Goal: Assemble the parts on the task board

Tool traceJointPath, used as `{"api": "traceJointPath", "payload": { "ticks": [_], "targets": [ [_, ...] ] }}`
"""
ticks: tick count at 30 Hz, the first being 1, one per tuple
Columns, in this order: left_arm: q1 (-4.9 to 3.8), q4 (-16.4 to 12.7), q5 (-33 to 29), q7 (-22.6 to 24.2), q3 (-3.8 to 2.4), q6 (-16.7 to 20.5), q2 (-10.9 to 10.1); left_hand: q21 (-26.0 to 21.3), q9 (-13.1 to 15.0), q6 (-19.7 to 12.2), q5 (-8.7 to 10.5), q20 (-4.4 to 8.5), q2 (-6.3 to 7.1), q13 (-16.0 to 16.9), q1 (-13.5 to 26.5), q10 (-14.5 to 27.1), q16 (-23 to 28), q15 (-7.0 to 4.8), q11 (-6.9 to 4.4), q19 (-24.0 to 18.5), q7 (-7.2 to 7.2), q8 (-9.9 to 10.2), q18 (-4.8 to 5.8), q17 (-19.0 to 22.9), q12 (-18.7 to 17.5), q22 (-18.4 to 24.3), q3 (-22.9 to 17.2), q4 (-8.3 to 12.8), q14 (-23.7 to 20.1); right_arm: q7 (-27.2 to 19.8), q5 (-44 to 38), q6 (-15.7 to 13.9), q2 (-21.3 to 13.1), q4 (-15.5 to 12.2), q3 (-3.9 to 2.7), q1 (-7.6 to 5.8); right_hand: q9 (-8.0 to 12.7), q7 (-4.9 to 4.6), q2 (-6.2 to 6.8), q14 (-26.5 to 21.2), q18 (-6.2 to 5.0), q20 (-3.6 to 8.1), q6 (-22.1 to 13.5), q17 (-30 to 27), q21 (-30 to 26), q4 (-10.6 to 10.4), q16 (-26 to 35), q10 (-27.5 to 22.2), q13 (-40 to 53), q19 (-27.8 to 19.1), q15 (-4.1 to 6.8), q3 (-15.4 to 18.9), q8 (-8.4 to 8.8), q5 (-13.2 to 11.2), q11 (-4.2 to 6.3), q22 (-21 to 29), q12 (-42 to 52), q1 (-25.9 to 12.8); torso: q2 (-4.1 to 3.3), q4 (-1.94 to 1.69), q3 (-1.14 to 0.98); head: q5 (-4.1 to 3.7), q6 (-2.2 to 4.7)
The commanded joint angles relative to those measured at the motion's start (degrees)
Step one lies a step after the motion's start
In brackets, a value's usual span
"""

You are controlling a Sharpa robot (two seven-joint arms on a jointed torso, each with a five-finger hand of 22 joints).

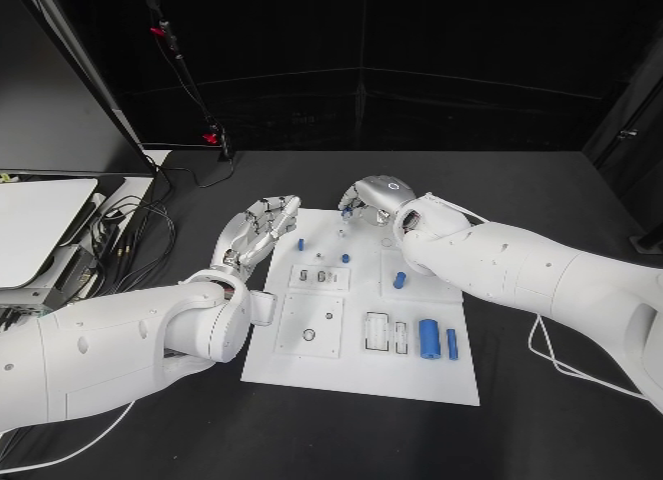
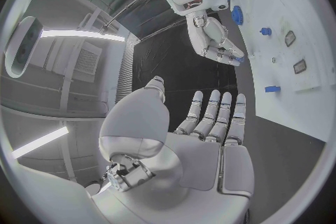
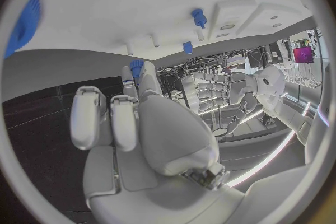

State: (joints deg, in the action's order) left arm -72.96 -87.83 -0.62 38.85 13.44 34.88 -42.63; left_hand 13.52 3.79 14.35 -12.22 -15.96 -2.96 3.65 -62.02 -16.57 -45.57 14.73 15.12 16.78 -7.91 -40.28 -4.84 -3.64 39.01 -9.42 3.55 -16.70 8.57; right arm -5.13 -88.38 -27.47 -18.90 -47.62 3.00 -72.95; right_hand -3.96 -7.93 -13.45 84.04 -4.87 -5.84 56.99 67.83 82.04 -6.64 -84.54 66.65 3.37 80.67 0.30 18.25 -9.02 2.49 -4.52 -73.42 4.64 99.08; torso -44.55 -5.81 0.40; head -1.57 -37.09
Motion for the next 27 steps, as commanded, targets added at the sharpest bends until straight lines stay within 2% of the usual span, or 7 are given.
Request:
{"api": "traceJointPath", "payload": {
  "ticks": [1,11,20,27],
  "targets": [
    [-0.05,-0.31,0.33,16.85,-0.06,-0.87,0.12,-0.16,-0.03,-0.18,-0.42,-0.1,-0.62,0.01,-0.1,-0.13,0.28,0.17,-0.05,-0.49,-9.13,0.18,-0.42,-0.05,-0.32,0.1,0.52,0.0,-0.16,0.41,-2.54,1.53,0.0,0.08,-0.06,-0.15,0.05,-0.12,-1.25,2.28,1.16,-0.36,0.19,0.14,0.31,0.37,0.11,0.41,0.09,-0.02,-0.37,0.03,0.29,0.22,-0.08,-0.16,-0.39,0.75,-0.46,-0.36,0.06,0.03,0.0],
    [-0.05,-0.57,0.33,16.77,-0.06,-0.97,-0.09,-0.15,-0.04,-0.21,-0.47,-0.11,-0.67,0.01,-0.14,-0.1,0.28,0.2,-0.05,-0.52,-9.13,0.21,-0.4,-0.05,-0.34,0.1,0.55,-0.01,-0.2,3.2,-3.85,0.89,-0.28,0.08,-0.06,-0.14,0.05,-0.17,-1.32,2.26,1.14,-0.37,0.21,0.06,0.29,0.29,0.13,0.27,0.07,-0.05,-0.38,0.1,0.41,0.22,-0.14,-0.12,-0.65,0.76,-0.54,-0.4,0.2,0.09,-0.16],
    [-0.05,-0.6,0.33,16.63,-0.06,-1.02,-0.17,-0.16,-0.04,-0.24,-0.51,-0.12,-0.71,0.01,-0.17,-0.07,0.28,0.22,-0.04,-0.55,-9.14,0.22,-0.39,-0.05,-0.35,0.11,0.59,-0.02,-0.23,3.76,-4.02,-0.36,-0.39,-0.18,-0.06,-0.14,0.05,-0.17,-1.33,2.26,1.14,-0.38,0.22,0.04,0.3,0.29,0.13,0.26,0.07,-0.04,-0.38,0.09,0.42,0.22,-0.15,-0.14,-0.68,0.77,-0.49,-0.45,0.16,0.15,-0.17],
    [-0.05,-0.61,0.33,16.44,-0.06,-1.02,-0.31,-0.16,-0.04,-0.24,-0.51,-0.12,-0.71,0.01,-0.17,-0.07,0.28,0.22,-0.04,-0.55,-9.14,0.22,-0.39,-0.05,-0.35,0.11,0.59,-0.02,-0.23,3.81,-4.04,-0.71,-0.28,-0.13,-0.06,-0.14,0.05,-0.19,-1.35,2.26,1.15,-0.39,0.22,0.07,0.31,0.28,0.13,0.25,0.07,-0.03,-0.4,0.09,0.45,0.22,-0.17,-0.17,-0.73,0.8,-0.51,-0.34,0.17,0.16,-0.18]
  ]
}}
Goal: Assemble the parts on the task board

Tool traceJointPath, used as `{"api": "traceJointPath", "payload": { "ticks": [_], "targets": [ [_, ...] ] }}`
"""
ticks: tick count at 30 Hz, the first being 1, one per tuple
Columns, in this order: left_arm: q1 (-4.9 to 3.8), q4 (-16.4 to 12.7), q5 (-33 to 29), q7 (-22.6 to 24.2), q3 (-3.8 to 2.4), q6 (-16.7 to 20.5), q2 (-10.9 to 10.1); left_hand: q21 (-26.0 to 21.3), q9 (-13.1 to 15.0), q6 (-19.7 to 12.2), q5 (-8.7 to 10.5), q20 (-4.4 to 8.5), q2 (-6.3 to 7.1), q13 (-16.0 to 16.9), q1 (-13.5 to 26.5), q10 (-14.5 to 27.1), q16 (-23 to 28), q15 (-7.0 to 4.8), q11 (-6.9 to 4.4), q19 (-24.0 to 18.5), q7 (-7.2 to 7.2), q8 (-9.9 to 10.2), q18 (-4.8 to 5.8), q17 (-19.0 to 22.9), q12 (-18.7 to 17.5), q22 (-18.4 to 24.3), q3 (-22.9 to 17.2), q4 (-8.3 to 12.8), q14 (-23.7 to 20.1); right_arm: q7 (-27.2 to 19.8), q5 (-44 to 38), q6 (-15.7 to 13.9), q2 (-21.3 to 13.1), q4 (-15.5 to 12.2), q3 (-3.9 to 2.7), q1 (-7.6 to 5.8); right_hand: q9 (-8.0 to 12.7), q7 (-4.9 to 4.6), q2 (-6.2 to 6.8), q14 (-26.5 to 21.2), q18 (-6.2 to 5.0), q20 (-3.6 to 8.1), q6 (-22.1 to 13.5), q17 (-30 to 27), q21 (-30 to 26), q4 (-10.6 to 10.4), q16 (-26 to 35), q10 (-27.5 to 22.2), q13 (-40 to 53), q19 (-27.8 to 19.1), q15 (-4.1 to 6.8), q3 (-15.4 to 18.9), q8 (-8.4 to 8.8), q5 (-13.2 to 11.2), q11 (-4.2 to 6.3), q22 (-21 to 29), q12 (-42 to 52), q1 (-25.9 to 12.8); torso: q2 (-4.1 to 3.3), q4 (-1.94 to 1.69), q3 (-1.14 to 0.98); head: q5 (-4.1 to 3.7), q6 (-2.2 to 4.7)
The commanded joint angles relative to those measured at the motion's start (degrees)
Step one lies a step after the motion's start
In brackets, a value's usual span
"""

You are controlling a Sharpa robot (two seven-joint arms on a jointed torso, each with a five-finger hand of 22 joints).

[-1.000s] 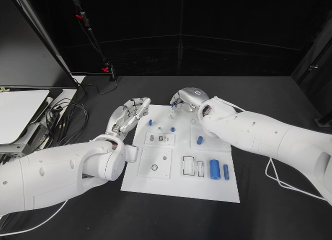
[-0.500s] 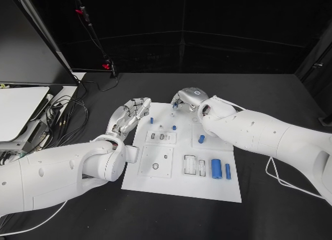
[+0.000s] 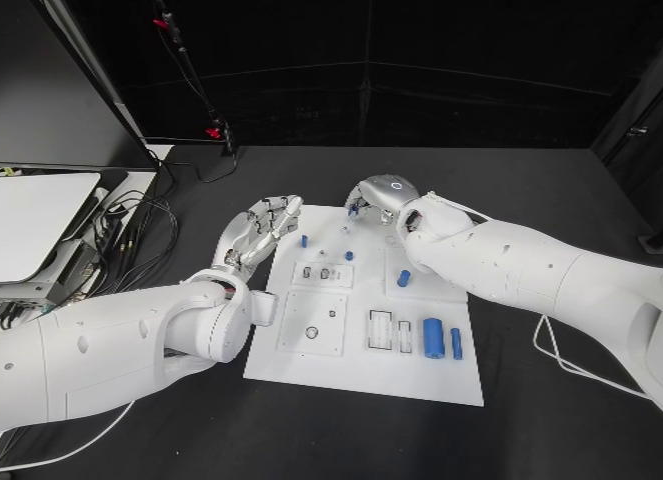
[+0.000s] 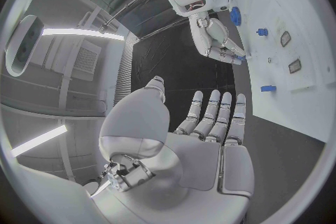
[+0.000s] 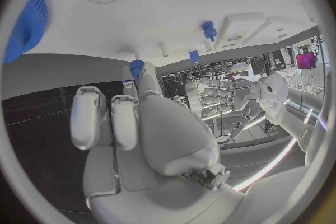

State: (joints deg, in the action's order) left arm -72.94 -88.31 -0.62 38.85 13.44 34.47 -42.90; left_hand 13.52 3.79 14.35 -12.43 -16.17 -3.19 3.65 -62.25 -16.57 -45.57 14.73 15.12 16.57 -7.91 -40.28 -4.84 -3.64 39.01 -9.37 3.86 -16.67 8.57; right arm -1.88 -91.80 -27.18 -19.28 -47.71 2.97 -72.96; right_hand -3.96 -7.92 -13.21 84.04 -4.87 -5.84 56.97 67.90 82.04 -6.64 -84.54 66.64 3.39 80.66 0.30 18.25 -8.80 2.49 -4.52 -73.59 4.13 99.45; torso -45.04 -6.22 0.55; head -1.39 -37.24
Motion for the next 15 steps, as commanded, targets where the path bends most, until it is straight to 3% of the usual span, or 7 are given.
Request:
{"api": "traceJointPath", "payload": {
  "ticks": [1,15],
  "targets": [
    [-0.07,-0.12,0.33,16.42,-0.06,-0.6,-0.05,-0.16,-0.04,-0.24,-0.29,0.09,-0.49,0.01,0.06,-0.07,0.28,0.22,-0.04,-0.34,-9.13,0.22,-0.39,-0.05,-0.35,0.06,0.28,-0.04,-0.24,0.61,-0.62,-0.86,0.15,0.03,-0.03,-0.13,0.05,-0.2,-1.59,2.26,1.14,-0.39,0.23,0.0,0.31,0.28,0.13,0.25,0.05,-0.03,-0.4,0.09,0.23,0.22,-0.16,0.01,-0.22,0.43,-0.01,0.1,0.03,-0.03,-0.07],
    [-0.07,0.07,0.33,16.05,-0.06,-0.62,0.04,-0.16,-0.04,-0.3,-0.35,0.07,-0.58,0.01,0.0,0.0,0.28,0.25,-0.03,-0.4,-9.14,0.26,-0.37,-0.05,-0.37,0.07,0.35,-0.05,-0.31,1.2,-0.62,1.31,1.02,0.74,-0.03,-0.13,0.09,-0.26,-1.61,2.22,1.14,-0.46,0.09,-0.17,0.28,0.17,0.17,0.04,0.04,-0.07,-0.49,0.21,0.48,0.22,-0.27,0.04,-0.49,0.43,0.02,-0.05,0.02,0.0,-0.65]
  ]
}}
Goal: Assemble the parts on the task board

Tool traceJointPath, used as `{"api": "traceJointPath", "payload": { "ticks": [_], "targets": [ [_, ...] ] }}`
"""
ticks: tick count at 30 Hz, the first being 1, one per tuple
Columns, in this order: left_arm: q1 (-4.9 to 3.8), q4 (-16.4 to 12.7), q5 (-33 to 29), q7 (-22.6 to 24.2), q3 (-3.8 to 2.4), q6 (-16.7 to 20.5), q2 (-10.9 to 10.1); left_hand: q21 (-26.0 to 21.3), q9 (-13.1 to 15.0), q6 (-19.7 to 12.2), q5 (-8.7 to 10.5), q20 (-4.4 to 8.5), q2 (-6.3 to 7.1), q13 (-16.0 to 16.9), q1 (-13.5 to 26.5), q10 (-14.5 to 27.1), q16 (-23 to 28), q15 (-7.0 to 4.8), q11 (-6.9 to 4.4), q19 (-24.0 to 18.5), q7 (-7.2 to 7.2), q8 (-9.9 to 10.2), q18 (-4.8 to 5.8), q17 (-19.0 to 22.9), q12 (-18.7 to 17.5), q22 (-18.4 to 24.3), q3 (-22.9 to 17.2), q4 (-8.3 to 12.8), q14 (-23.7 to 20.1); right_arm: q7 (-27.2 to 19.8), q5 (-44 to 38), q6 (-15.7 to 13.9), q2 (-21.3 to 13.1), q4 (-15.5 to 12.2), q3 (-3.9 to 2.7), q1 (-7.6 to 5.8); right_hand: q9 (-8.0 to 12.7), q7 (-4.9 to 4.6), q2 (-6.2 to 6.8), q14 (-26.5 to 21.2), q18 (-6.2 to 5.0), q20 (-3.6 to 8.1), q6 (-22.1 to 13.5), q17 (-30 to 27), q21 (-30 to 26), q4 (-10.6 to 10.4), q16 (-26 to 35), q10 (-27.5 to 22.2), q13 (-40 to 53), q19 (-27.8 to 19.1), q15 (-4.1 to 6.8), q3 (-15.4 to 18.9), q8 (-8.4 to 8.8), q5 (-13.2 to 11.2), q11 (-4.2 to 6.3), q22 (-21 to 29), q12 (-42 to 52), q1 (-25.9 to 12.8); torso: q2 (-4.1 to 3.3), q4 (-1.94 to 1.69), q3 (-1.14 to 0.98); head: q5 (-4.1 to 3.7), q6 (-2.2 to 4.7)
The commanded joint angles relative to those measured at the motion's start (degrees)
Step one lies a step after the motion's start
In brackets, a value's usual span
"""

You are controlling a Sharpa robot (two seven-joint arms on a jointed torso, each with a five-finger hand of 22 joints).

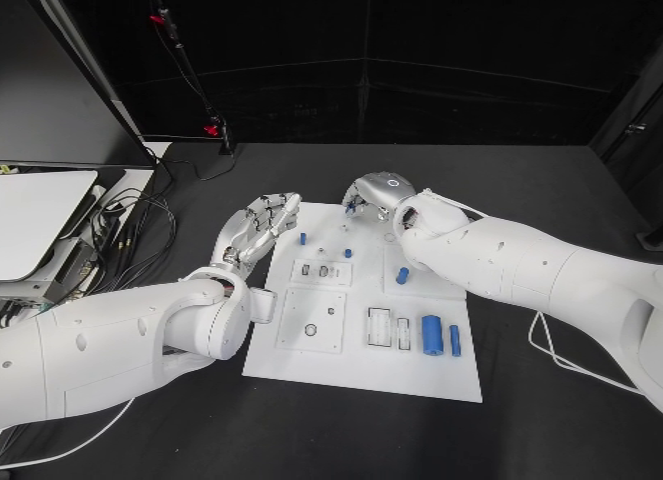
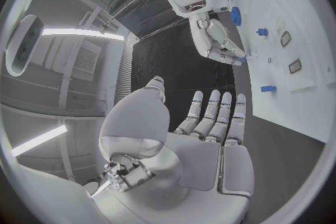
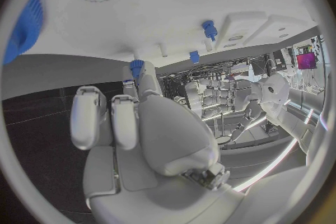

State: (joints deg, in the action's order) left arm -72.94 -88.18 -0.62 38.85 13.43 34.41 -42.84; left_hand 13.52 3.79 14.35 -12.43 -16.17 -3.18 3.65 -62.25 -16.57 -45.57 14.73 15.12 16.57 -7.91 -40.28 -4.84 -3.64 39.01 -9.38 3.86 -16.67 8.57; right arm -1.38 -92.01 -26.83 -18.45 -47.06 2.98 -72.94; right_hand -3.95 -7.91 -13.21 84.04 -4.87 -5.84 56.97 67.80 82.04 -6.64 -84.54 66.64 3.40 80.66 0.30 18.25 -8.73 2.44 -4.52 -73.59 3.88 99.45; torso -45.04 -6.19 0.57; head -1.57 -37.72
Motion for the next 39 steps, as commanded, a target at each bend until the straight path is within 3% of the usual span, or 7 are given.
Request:
{"api": "traceJointPath", "payload": {
  "ticks": [1,20,22,24,30,35,39],
  "targets": [
    [-0.07,-0.08,0.33,16.03,-0.06,-0.55,-0.04,-0.16,-0.04,-0.3,-0.36,0.07,-0.58,0.01,0.0,0.0,0.28,0.25,-0.03,-0.4,-9.14,0.26,-0.38,-0.06,-0.37,0.07,0.35,-0.05,-0.31,0.81,-0.41,1.13,0.24,0.1,-0.04,-0.14,0.1,-0.28,-1.62,2.21,1.15,-0.48,0.04,-0.1,0.29,0.14,0.18,0.0,0.04,-0.06,-0.52,0.23,0.46,0.27,-0.3,0.02,-0.27,0.42,0.01,-0.05,0.01,0.26,-0.21],
    [-0.07,-0.11,0.33,15.69,-0.06,-0.67,-0.15,-0.1,-0.04,-0.44,-0.62,0.04,-1.06,0.02,-0.19,0.16,0.25,0.31,0.0,-0.5,-9.15,0.33,-0.34,-0.07,-0.41,0.07,0.46,-0.06,-0.5,2.41,-0.48,3.04,0.65,0.71,-0.04,-0.13,0.31,-0.55,-1.22,2.11,1.11,-0.85,-1.45,-0.43,0.14,-0.35,0.27,-2.02,-0.06,-0.26,-1.04,0.96,1.78,0.23,-0.97,0.25,-0.64,0.07,0.05,0.01,0.05,0.26,-0.49],
    [-0.07,-0.09,0.33,15.66,-0.06,-0.69,-0.14,-0.11,-0.04,-0.45,-0.69,0.04,-1.13,0.02,-0.23,0.18,0.24,0.32,0.0,-0.53,-9.15,0.34,-0.34,-0.07,-0.41,0.08,0.49,-0.06,-0.53,2.45,-0.48,3.04,0.68,0.81,-0.04,-0.13,0.49,-0.64,-0.11,1.68,0.87,-1.37,-4.92,-2.31,-0.56,-0.92,0.84,-5.31,-0.06,-1.11,-1.78,1.95,3.9,0.31,-1.91,1.6,-0.68,-0.93,0.06,0.01,0.06,0.25,-0.46],
    [-0.07,-0.06,0.33,15.63,-0.06,-0.7,-0.14,-0.11,-0.04,-0.45,-0.69,0.04,-1.13,0.02,-0.23,0.18,0.24,0.32,0.0,-0.53,-9.15,0.34,-0.34,-0.07,-0.41,0.08,0.49,-0.06,-0.53,2.31,-0.47,2.77,0.67,0.87,-0.04,-0.13,0.49,0.72,0.83,1.25,0.58,-1.88,-8.95,-3.96,-1.32,-1.34,1.42,-8.48,0.01,-1.95,-2.3,2.51,5.35,0.31,-2.46,2.96,-0.43,-2.13,0.06,0.02,0.07,0.27,-0.45],
    [-0.07,0.22,0.33,15.51,-0.06,-0.52,-0.09,-0.07,-0.03,-0.48,-0.83,0.03,-1.25,0.03,-0.34,0.21,0.22,0.33,0.01,-0.54,-9.15,0.35,-0.33,-0.07,-0.41,0.06,0.52,-0.03,-0.57,0.28,0.52,-0.02,0.48,0.74,-0.04,-0.13,0.96,2.88,3.15,0.71,0.09,-2.92,-22.48,-6.29,-2.51,-3.11,2.33,-12.33,0.19,-2.98,-3.1,3.32,5.83,0.25,-3.35,4.82,-0.34,-7.3,0.05,0.03,0.07,0.3,-0.49],
    [-0.08,0.46,0.33,15.42,-0.06,-0.57,-0.02,-0.05,-0.03,-0.49,-0.89,0.03,-1.3,0.03,-0.41,0.22,0.2,0.34,0.01,-0.53,-9.14,0.35,-0.33,-0.08,-0.41,0.05,0.54,-0.02,-0.59,-0.68,3.07,-3.81,0.0,0.03,-0.04,-0.13,0.93,1.85,4.44,0.52,-0.09,-3.21,-24.9,-7.29,-3.03,-3.91,2.73,-13.21,0.25,-3.32,-3.31,2.89,5.8,0.25,-3.57,5.57,-0.24,-9.68,0.05,0.02,0.11,0.29,-0.6],
    [-0.08,0.42,0.33,15.44,-0.06,-0.67,-0.02,-0.05,-0.03,-0.49,-0.97,0.02,-1.35,0.03,-0.49,0.23,0.19,0.35,0.01,-0.56,-9.15,0.36,-0.32,-0.08,-0.4,0.06,0.57,-0.01,-0.61,-2.28,8.56,-8.32,-1.9,-2.45,-0.03,-0.14,-0.32,-2.05,4.31,0.67,-0.16,-2.98,-15.98,-7.01,-3.14,-3.96,2.69,-11.76,0.41,-3.17,-2.86,1.42,3.61,0.26,-3.0,5.73,0.31,-10.29,0.1,0.09,0.13,0.1,-0.55]
  ]
}}
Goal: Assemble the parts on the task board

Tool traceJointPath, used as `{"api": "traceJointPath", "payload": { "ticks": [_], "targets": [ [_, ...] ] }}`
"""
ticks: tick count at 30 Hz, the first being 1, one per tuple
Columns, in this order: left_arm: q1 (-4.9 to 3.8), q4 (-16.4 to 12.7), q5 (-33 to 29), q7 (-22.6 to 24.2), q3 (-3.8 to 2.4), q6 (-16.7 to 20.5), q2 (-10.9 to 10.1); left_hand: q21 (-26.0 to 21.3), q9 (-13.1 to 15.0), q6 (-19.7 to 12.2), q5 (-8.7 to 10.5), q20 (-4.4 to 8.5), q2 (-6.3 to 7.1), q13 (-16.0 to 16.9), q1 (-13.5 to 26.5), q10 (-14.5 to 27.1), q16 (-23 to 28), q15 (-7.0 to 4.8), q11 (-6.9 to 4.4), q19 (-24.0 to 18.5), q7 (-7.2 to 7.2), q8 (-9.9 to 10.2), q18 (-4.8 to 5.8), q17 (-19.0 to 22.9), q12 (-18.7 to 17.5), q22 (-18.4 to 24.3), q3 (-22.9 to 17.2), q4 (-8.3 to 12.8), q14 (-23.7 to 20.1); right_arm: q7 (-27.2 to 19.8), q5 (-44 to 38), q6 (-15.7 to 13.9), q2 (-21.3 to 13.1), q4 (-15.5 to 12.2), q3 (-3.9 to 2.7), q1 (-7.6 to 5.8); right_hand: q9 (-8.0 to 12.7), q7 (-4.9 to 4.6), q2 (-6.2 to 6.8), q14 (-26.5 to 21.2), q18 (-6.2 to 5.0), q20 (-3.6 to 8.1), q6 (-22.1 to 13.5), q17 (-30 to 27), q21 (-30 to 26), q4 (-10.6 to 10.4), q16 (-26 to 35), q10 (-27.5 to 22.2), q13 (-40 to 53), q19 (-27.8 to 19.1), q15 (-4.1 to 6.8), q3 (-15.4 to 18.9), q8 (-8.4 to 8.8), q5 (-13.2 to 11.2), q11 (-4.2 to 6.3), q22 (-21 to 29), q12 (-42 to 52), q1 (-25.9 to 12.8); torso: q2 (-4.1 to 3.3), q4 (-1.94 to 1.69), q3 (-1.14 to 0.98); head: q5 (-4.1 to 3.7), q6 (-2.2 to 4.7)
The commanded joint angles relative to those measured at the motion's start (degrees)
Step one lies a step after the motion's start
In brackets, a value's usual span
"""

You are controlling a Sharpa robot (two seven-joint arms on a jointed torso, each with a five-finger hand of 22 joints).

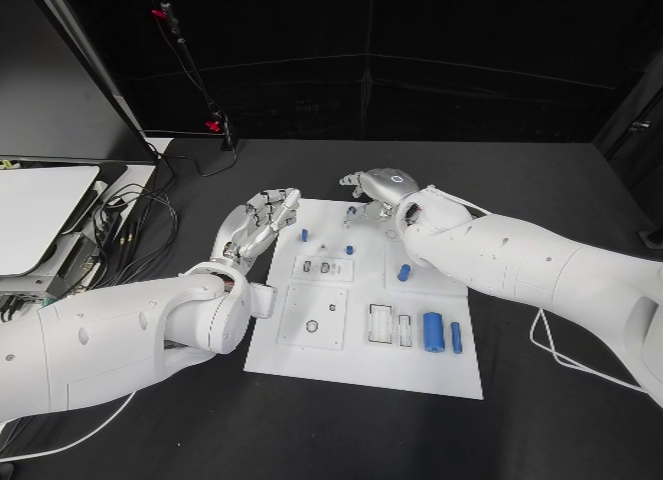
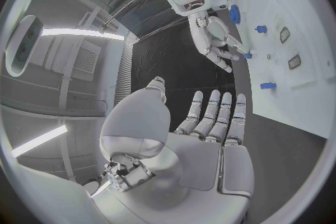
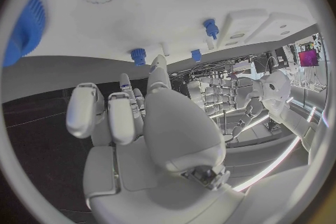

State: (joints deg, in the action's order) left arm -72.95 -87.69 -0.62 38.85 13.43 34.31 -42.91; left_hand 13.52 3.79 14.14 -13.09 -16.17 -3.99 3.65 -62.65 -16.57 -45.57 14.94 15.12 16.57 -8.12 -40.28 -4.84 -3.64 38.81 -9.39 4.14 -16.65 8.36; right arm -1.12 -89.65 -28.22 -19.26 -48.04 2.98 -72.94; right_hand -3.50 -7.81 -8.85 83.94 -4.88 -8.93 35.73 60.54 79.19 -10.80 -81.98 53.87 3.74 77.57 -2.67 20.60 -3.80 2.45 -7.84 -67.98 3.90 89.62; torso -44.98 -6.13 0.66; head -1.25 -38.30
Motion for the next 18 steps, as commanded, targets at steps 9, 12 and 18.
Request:
{"api": "traceJointPath", "payload": {
  "ticks": [9,12,18],
  "targets": [
    [-0.07,0.1,0.33,15.33,-0.05,-0.54,-0.28,-0.02,-0.02,-0.28,-0.34,0.02,-0.55,0.04,-0.12,0.23,0.18,0.14,0.01,-0.55,-8.94,0.36,-0.33,-0.08,-0.2,0.06,0.3,-0.02,-0.4,-5.69,20.6,-8.08,-11.57,-13.46,-0.04,-1.38,-1.99,-4.14,1.48,-0.7,-1.22,-0.24,13.93,-5.69,-3.82,-0.44,2.73,2.68,0.05,-3.34,-0.45,-3.1,-3.9,0.37,-0.42,5.58,0.85,-3.79,0.31,0.39,0.17,-1.13,0.28],
    [-0.07,0.11,0.33,15.36,-0.05,-0.54,-0.32,0.0,-0.02,-0.28,-0.38,0.02,-0.57,0.04,-0.16,0.23,0.17,0.14,0.01,-0.53,-8.94,0.36,-0.32,-0.08,-0.19,0.04,0.31,-0.01,-0.41,-5.63,22.15,-7.01,-15.87,-17.52,-0.04,-1.94,-1.95,-4.2,1.63,-0.79,-1.31,-0.3,14.19,-6.11,-4.24,0.04,3.05,2.24,-0.01,-3.61,-0.52,-4.19,-3.77,0.35,-0.51,6.02,0.76,-3.64,0.39,0.5,0.26,-1.64,0.4],
    [-0.07,0.2,0.33,15.25,-0.04,-0.42,-0.54,0.01,-0.01,-0.27,-0.44,0.01,-0.61,0.05,-0.23,0.22,0.14,0.14,0.01,-0.54,-8.94,0.34,-0.33,-0.09,-0.17,0.04,0.33,-0.01,-0.41,-4.37,22.11,-4.48,-22.62,-21.43,-0.01,-2.67,-1.72,-4.06,2.07,-0.36,-1.11,-0.32,13.62,-4.72,-3.88,0.28,2.67,1.53,-0.05,-3.05,-0.49,-5.09,-3.15,0.33,-0.47,5.13,0.62,-3.9,0.63,0.74,0.29,-3.11,0.35]
  ]
}}
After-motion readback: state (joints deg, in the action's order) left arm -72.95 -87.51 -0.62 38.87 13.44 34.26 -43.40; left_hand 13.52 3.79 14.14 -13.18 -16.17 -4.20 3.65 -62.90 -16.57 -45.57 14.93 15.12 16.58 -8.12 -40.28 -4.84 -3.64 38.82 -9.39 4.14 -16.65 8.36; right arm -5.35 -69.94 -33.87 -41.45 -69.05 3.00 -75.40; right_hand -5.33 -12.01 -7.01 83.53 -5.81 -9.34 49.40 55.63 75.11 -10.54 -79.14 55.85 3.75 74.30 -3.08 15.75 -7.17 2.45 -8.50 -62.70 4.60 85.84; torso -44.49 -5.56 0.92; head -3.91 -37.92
